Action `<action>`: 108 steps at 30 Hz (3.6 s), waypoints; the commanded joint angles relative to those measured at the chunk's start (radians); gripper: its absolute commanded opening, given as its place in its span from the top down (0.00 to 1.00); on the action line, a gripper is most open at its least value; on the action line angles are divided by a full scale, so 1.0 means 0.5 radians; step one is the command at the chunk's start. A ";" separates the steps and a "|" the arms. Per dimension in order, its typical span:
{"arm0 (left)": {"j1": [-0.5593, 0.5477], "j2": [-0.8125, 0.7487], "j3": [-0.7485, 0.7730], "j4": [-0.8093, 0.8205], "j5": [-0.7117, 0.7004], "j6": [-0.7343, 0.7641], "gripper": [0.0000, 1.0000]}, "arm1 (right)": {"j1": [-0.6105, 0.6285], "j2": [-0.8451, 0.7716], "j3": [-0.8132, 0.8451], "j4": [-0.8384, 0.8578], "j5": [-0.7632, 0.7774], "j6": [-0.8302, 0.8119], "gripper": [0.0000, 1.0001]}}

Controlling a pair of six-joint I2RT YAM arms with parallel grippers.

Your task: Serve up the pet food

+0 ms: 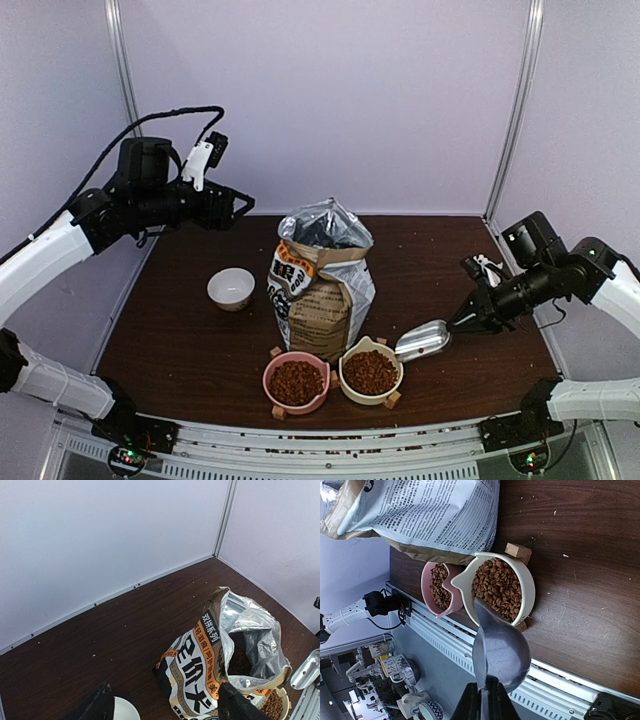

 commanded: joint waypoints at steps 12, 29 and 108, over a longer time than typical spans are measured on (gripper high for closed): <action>0.015 -0.091 0.004 0.094 -0.030 0.043 0.26 | -0.010 0.106 0.317 -0.140 -0.049 -0.129 1.00; 0.015 -0.093 0.002 0.106 0.047 0.025 0.26 | 0.016 0.764 1.345 0.130 0.062 -0.199 1.00; 0.015 -0.023 -0.010 0.109 0.057 0.011 0.26 | -0.006 0.756 -0.017 2.670 -0.336 1.258 1.00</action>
